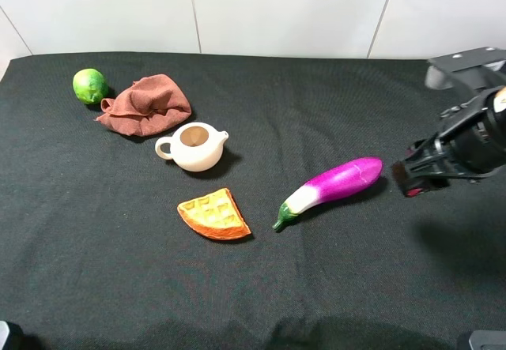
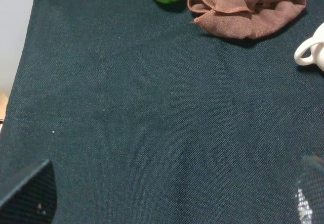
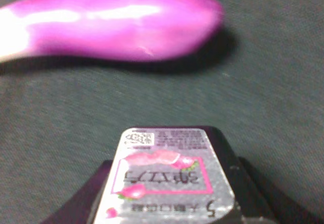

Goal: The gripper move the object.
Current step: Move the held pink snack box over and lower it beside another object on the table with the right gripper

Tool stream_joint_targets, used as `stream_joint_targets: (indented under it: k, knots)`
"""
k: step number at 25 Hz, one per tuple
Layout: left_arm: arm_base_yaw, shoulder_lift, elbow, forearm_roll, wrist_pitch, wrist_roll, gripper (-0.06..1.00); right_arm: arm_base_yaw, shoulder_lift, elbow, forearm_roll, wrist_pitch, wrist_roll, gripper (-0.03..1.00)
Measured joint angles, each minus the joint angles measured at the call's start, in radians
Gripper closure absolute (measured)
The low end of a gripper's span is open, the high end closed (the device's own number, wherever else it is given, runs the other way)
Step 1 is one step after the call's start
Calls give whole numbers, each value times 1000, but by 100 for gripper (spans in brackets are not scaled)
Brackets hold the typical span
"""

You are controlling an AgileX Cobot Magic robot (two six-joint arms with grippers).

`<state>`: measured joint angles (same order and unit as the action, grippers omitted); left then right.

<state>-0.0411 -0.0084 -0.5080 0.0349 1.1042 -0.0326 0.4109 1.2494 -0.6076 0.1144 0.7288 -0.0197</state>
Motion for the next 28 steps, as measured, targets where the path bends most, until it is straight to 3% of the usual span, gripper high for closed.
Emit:
stream_joint_targets:
  k: [8,20,28]
  knots:
    - [0,0,0,0,0,0,-5,114,64,0,0,-59,61,62]
    - [0,0,0,0,0,0,-5,118,179,0,-25,-121,68,62]
    - [0,0,0,0,0,0,-5,118,191,109,-12,-247,72,62]
